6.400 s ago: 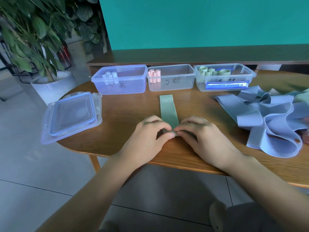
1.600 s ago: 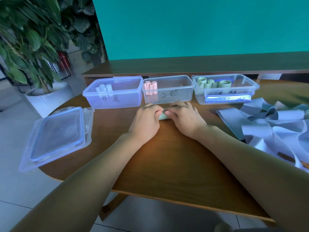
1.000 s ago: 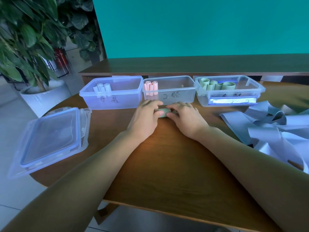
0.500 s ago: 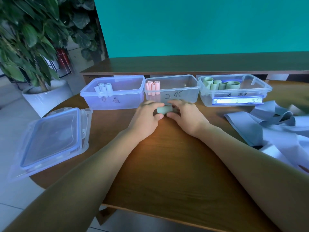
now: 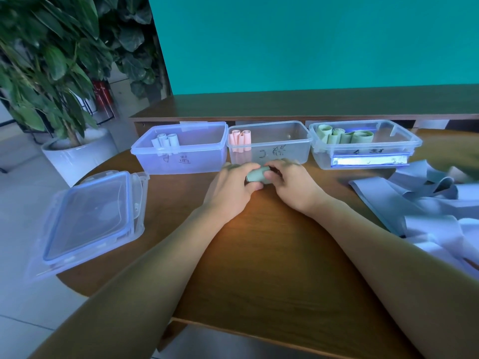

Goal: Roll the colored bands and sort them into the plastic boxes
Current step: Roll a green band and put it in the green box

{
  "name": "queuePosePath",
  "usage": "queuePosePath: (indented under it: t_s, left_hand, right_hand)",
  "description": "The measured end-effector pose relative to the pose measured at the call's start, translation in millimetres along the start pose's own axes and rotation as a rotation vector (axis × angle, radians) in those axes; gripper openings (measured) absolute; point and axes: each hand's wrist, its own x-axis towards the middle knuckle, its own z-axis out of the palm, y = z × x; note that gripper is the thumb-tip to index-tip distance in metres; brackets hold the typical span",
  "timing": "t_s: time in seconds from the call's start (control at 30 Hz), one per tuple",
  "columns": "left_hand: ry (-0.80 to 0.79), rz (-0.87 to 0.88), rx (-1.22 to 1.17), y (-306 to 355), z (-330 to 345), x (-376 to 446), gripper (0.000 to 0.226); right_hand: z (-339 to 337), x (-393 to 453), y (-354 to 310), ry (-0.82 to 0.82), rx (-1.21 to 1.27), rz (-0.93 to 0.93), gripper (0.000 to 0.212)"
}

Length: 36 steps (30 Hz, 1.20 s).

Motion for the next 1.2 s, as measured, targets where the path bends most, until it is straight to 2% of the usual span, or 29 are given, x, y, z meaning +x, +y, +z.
queuePosePath:
  t_s: [0.23,0.43,0.57,0.77,1.0,1.1,1.2]
  left_hand:
    - [0.025,0.090,-0.016,3,0,-6,0.040]
    - [0.121,0.066,-0.273,25,-5,-18,0.039]
    - [0.160,0.052,-0.419,57,-13,-19,0.024]
    - [0.149,0.104,-0.553,115,-16,-8,0.023]
    - [0.095,0.127,-0.593,173,11,19,0.026]
    - [0.149,0.078,-0.621,189,32,34,0.030]
    - [0.202,0.007,-0.607,195,54,44,0.030]
  right_hand:
    - [-10,-23,-16,0.080,0.139,0.020,0.032]
    - [-34,-51,-33,0.171,0.425,0.052,0.038]
    - [-65,-60,-39,0.209,0.536,0.040,0.038]
    - [-135,-71,-33,0.271,0.457,0.014,0.018]
    - [-205,-81,-2,0.307,0.258,0.057,0.025]
    - [-222,-79,23,0.328,0.195,0.111,0.017]
    - [-236,-74,49,0.375,0.127,0.177,0.019]
